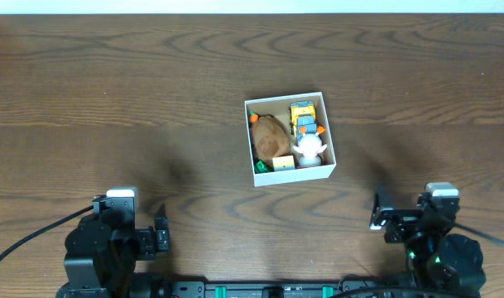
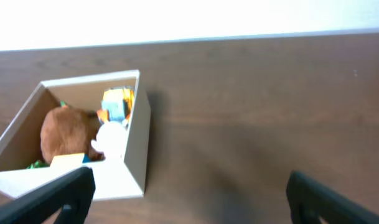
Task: Pack container
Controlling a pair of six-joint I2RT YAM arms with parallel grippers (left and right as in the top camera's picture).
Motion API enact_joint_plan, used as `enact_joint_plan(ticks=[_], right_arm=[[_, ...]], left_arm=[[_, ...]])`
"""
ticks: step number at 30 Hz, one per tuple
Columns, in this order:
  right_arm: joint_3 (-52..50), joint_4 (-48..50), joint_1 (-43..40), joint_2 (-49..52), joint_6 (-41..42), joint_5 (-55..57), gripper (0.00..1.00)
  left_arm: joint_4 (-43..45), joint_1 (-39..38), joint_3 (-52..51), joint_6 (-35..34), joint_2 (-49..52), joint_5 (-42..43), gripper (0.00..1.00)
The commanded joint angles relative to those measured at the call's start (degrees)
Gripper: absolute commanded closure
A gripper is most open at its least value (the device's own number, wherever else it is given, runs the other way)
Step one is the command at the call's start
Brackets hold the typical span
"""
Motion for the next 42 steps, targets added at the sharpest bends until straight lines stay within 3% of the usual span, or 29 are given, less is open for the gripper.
enact_joint_plan(ticks=[1,7,12,16,42], right_arm=[[-6.01,7.06,0.46,-2.29,-6.32,-2.38,0.01],[-18.23,28.89,0.28,-3.39,-6.29,-4.85,0.01],[-25.49,38.60,-0.98,-5.97,-7.34,-5.16,0.01],[-26.40,35.12,-1.36,-5.97,-10.21,-7.28,0.01],[-26.40,35.34,-1.33,-5.97,-9.25,-7.19,0.01]], left_arm=[[0.07,0.20,0.07,0.90,-0.28,0.59,0.02],[0.07,0.20,0.07,0.90,-0.28,0.59,0.02],[0.07,0.20,0.07,0.90,-0.28,0.59,0.02],[0.07,0.20,0.07,0.90,-0.28,0.59,0.02],[0.07,0.20,0.07,0.90,-0.28,0.59,0.02]])
